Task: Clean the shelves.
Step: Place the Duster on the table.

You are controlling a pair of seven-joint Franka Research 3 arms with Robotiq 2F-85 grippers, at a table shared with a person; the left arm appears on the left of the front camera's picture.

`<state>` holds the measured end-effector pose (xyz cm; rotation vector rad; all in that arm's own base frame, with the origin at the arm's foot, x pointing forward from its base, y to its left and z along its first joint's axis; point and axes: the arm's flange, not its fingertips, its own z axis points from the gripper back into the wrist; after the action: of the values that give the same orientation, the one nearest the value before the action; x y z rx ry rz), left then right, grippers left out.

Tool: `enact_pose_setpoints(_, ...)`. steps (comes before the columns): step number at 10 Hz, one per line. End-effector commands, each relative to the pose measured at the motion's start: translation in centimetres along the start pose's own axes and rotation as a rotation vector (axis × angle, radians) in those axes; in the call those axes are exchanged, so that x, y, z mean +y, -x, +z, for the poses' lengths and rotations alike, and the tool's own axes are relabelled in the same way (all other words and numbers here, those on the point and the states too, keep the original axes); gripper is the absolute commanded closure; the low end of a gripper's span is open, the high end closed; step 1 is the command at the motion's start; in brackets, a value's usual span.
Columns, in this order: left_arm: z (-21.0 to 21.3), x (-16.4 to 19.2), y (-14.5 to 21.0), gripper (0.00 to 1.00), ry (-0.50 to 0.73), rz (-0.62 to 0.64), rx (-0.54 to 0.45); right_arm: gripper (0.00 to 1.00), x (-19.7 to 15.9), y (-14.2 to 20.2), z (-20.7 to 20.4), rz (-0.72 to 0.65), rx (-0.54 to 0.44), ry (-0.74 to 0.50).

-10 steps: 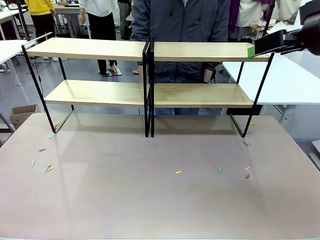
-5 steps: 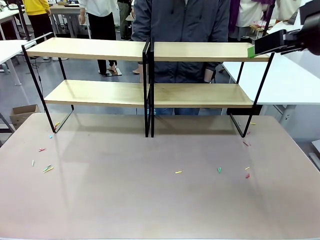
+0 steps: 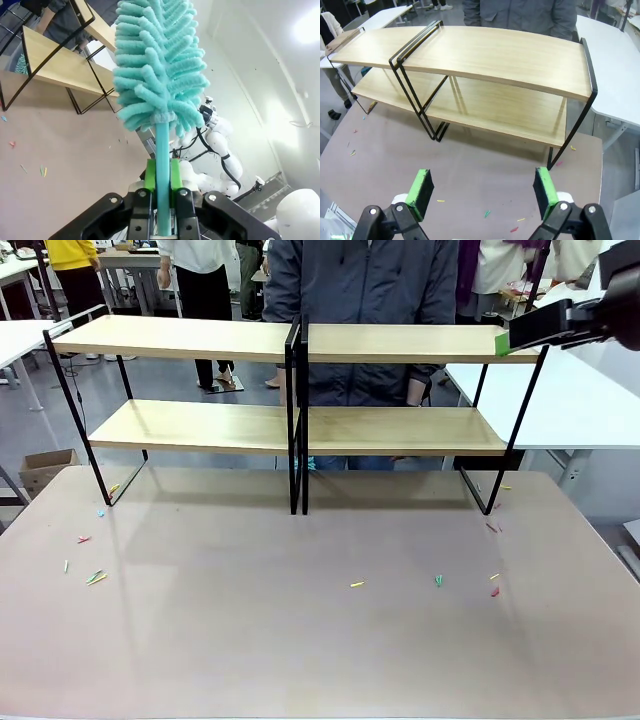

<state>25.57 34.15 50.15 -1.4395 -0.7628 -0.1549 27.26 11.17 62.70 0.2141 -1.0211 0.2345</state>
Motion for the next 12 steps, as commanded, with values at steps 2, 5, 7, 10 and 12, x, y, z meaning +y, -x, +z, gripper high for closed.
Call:
enact_pose_setpoints(2,0.4,-0.2,0.3,0.87,0.007,-0.019,0.003,0.0,-0.1,0.0,0.0,0.004,0.002,-0.001)
enact_pose_setpoints(5,0.4,-0.2,0.3,0.87,0.007,-0.019,0.003,0.0,0.0,0.0,0.0,0.0,0.0,0.0)
enact_pose_setpoints(7,-2.3,-1.0,1.2,0.87,0.061,-0.028,0.17,0.0,-2.2,1.7,1.1,-0.094,0.111,-0.16)
enact_pose_setpoints(10,-8.3,-2.6,4.5,0.87,0.125,-0.08,0.488,0.0,-9.3,6.6,-0.8,-0.473,0.334,-0.348)
enact_pose_setpoints(12,-13.7,-1.8,8.5,0.87,0.07,-0.13,0.662,0.0,-11.9,10.8,-2.7,-0.639,0.383,-0.535)
